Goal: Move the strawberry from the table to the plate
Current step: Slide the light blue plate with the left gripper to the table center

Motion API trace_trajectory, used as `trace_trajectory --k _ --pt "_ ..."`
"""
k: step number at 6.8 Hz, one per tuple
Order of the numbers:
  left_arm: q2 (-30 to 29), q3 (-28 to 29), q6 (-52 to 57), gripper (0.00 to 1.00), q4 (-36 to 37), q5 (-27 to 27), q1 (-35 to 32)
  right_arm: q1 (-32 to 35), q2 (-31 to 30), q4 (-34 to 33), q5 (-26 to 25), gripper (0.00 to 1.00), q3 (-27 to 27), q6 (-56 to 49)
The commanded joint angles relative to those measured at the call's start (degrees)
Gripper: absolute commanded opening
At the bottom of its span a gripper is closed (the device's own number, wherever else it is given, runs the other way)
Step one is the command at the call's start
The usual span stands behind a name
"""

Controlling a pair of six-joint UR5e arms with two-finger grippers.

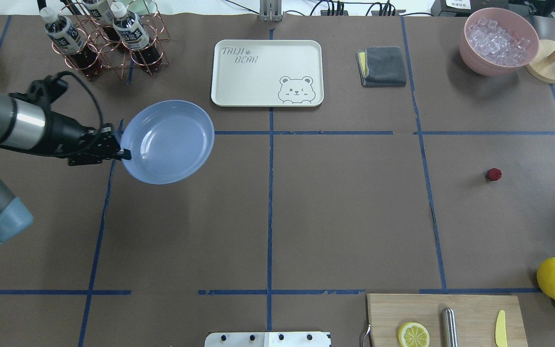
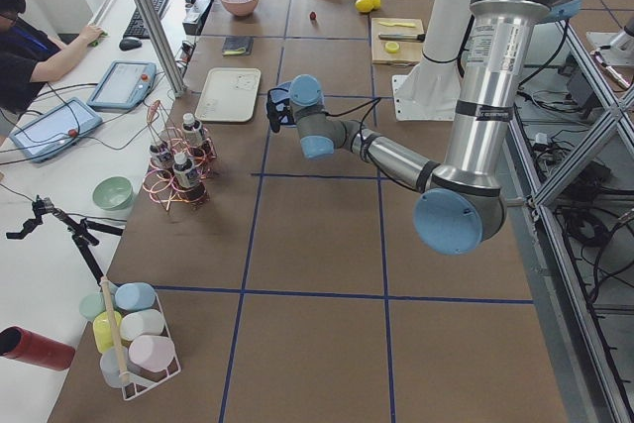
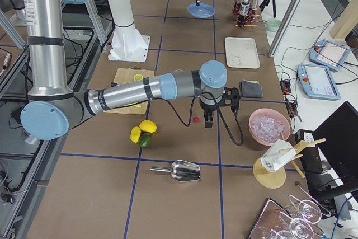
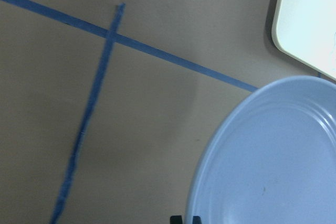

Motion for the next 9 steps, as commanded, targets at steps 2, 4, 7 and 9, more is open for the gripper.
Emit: trace_trajectory --k 2,4,7,9 --pt "-10.61 1.32 -6.48 0.0 10.17 14.82 12.59 -6.62 2.73 0.02 -2.63 1.0 1.56 8.8" --pt "-11.77 2.03 -7.61 0.0 10.98 18.91 16.66 -8.99 2.47 4.47 -4.99 1.0 1.66 13.44" --pt "-15.37 6.14 -7.71 0.0 11.52 22.7 22.29 -12.17 2.03 11.89 -6.85 1.0 1.48 21.84" --pt "-14.68 6.95 -7.36 0.3 11.52 22.7 22.82 -12.96 1.33 11.98 -6.94 1.0 1.48 21.84"
